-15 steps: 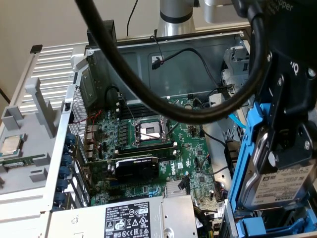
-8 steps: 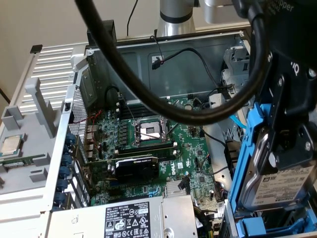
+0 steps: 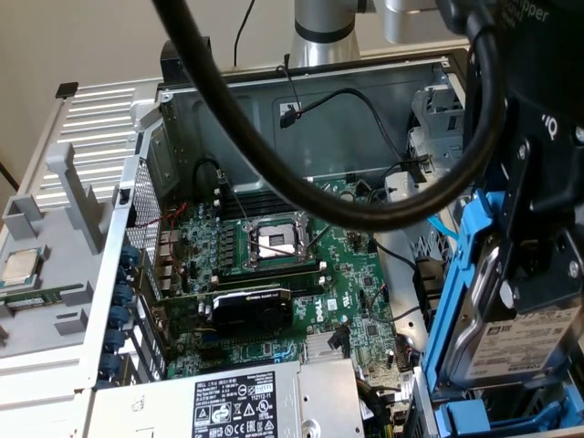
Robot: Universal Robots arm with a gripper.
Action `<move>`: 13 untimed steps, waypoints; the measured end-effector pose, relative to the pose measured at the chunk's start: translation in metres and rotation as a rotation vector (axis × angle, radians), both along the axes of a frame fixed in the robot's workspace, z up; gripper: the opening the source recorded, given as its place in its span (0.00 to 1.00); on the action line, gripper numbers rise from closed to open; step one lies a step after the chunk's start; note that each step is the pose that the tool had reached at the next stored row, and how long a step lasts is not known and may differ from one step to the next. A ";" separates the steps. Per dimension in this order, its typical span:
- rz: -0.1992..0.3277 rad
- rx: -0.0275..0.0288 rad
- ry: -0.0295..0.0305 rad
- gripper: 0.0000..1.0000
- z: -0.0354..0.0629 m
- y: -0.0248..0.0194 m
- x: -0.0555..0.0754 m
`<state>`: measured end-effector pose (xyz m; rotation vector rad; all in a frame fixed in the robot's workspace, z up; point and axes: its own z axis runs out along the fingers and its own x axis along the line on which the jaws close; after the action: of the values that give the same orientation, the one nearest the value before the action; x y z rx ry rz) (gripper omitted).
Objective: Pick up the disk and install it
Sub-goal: 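Insert the disk into the insertion slot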
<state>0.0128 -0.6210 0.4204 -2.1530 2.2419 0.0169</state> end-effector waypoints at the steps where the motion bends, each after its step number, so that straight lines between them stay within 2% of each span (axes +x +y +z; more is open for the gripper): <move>1: 0.000 -0.0002 0.0000 0.37 0.0000 0.0000 0.000; 6: 0.000 -0.0026 -0.0006 0.37 0.0000 0.0000 0.000; 13: 0.000 -0.0103 -0.0127 0.37 0.0001 0.0002 0.000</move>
<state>0.0124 -0.6208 0.4205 -2.1520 2.2402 -0.0083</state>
